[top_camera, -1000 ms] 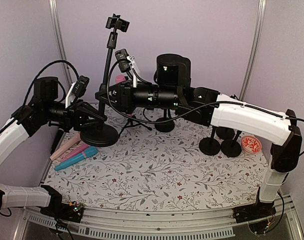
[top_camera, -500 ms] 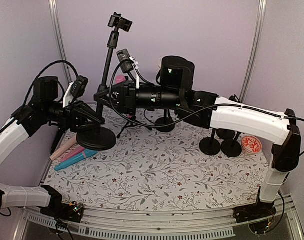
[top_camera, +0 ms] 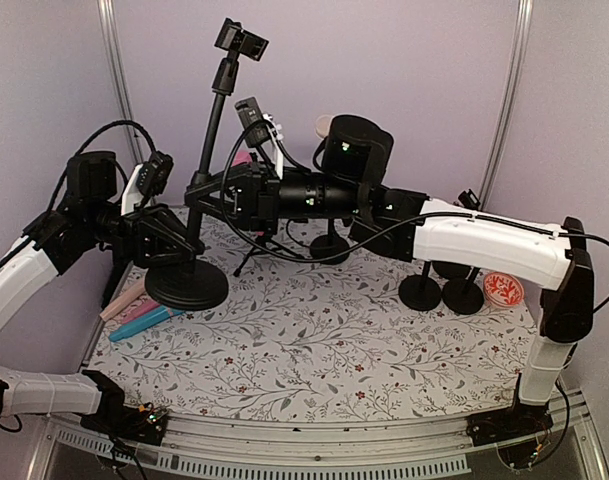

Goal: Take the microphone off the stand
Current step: Unscrew the knob on the stand of the microphone stand.

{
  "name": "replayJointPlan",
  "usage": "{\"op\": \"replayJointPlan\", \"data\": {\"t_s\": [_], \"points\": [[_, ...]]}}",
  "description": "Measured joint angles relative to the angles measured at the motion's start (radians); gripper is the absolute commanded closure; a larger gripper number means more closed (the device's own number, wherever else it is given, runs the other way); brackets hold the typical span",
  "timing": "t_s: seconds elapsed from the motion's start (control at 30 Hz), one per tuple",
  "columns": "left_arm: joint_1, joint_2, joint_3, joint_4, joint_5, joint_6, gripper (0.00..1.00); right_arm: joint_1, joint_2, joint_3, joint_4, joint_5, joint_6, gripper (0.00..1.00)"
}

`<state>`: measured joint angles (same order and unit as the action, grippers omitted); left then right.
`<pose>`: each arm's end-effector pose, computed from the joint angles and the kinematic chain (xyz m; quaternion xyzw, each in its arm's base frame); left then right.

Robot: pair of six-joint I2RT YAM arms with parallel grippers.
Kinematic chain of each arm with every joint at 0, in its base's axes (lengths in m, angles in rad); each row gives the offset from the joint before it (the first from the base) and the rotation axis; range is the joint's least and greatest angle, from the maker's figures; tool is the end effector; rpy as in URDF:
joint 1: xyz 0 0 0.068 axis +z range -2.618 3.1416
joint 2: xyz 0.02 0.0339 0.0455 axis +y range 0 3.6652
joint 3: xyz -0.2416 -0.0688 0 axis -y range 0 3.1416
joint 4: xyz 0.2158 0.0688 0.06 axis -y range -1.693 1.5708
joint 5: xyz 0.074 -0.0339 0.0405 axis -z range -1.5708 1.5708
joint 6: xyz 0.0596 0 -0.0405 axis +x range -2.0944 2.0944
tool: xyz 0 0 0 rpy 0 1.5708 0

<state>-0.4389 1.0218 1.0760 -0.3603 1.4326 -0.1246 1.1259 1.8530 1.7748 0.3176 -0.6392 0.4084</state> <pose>0.1420 -0.1319 0.3664 0.4785 0.5402 -0.6327 0.2809 0.1510 0.3994 0.4174 -0.4372 0.4622 0.6579 0.4028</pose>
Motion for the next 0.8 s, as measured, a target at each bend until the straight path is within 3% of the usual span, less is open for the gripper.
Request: {"op": "replayJointPlan", "data": {"t_s": [0.8], "points": [[-0.031, -0.013, 0.0, -0.003, 0.058, -0.038, 1.0, -0.026, 0.106, 0.019, 0.342, -0.271, 0.168, 1.0]]}}
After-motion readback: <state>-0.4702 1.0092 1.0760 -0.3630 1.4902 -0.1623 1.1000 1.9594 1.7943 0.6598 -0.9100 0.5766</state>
